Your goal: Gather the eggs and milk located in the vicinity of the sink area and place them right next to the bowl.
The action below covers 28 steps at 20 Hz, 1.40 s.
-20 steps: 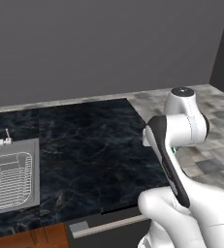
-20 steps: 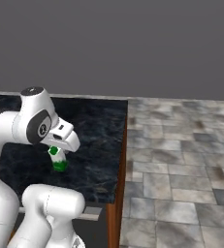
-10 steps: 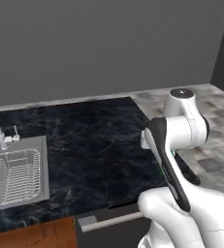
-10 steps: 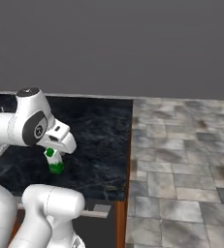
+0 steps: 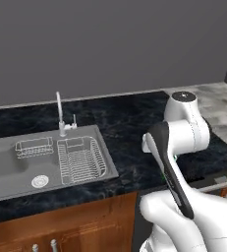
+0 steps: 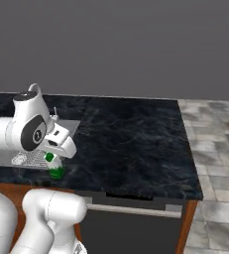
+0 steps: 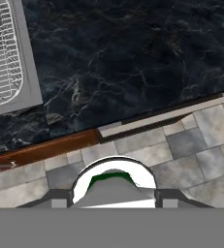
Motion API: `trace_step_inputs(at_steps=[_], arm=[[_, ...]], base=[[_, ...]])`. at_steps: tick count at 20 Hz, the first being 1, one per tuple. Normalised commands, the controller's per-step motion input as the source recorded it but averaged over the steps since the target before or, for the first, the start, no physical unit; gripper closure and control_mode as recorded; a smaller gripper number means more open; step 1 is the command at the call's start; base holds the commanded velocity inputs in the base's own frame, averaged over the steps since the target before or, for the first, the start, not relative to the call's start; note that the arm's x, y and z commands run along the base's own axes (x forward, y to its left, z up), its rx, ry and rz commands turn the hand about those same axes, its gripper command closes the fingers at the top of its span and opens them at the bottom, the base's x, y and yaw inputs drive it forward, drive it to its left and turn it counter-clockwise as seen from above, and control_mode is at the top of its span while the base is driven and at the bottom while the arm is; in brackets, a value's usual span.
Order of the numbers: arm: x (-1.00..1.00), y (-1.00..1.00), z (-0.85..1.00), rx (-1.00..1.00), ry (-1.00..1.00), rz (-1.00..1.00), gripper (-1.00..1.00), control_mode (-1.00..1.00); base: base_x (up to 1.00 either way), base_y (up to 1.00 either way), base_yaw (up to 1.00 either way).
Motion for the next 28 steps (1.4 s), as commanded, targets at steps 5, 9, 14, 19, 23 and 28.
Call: trace_step_inputs(at_steps=[5,9,14,19,23,28], arm=[[0.00,0.00,0.00,0.00,0.00,0.00,1.00,1.00],[0.00,0.00,0.00,0.00,0.00,0.00,1.00,1.00],[0.00,0.00,0.00,0.00,0.00,0.00,1.00,1.00],[0.00,0.00,0.00,0.00,0.00,0.00,1.00,1.00],[0.00,0.00,0.00,0.00,0.00,0.00,1.00,1.00],[0.00,0.00,0.00,0.00,0.00,0.00,1.00,1.00]], base=[[-0.23,1.00,0.00],[-0.14,1.00,-0.01],[-0.09,1.00,-0.04],[0.00,1.00,-0.10],[0.00,0.98,-0.09],[0.02,0.85,-0.08]])
